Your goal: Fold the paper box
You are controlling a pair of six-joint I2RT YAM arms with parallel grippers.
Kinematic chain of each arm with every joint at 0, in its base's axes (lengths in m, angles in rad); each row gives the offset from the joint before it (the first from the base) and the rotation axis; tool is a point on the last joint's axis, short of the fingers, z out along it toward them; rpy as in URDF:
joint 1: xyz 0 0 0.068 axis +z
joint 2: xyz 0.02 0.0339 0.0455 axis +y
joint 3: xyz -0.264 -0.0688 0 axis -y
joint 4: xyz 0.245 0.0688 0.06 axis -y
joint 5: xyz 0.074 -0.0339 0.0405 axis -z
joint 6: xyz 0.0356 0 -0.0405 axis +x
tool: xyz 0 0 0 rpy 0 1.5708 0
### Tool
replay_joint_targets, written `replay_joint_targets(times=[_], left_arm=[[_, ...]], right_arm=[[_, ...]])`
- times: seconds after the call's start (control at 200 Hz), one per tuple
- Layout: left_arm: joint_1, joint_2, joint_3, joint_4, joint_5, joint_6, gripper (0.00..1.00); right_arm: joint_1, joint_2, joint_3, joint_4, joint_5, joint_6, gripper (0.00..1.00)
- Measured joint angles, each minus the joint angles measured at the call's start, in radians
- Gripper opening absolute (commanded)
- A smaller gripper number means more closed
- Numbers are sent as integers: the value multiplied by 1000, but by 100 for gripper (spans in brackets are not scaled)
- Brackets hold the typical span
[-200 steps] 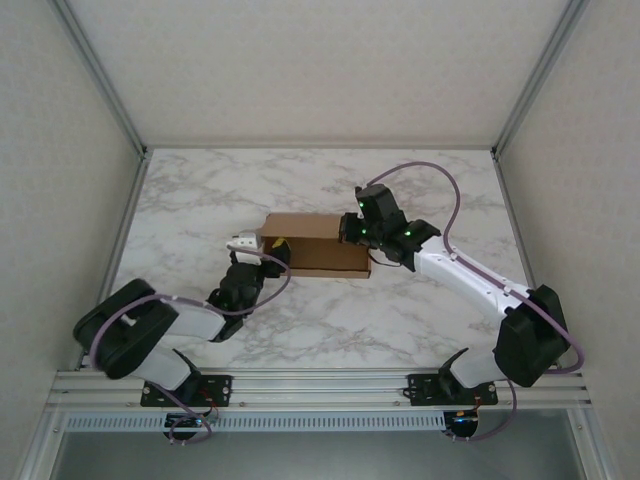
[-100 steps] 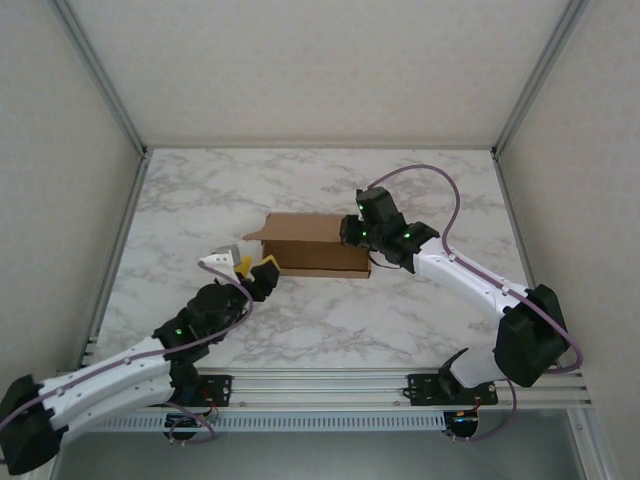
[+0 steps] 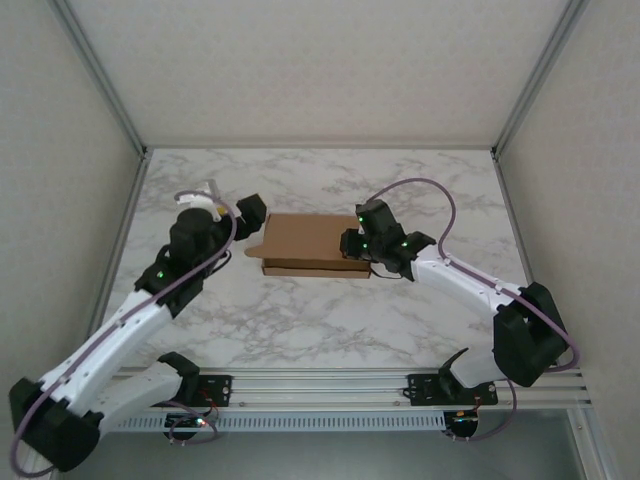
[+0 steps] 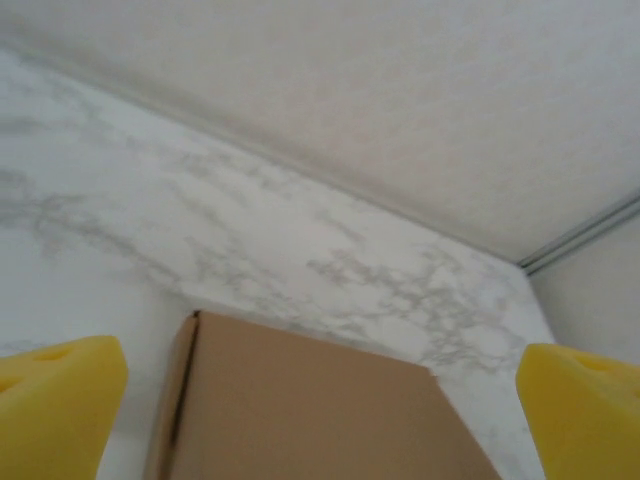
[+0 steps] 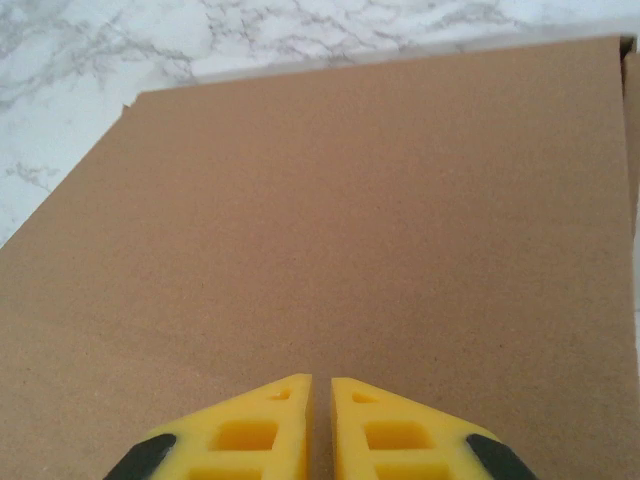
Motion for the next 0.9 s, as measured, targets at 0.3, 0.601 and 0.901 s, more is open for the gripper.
replay_joint_targets(times=[0.3, 0.601, 0.901], left_arm=[[182, 318, -40, -9, 269, -58, 91], [187, 410, -83, 19, 356, -82, 84], [191, 494, -84, 51, 393, -95, 70]], right_arm=[[-2, 81, -43, 30, -59, 33, 19], [-100, 44, 16, -46, -108, -24, 41], [-254, 58, 43, -72, -151, -64, 51]])
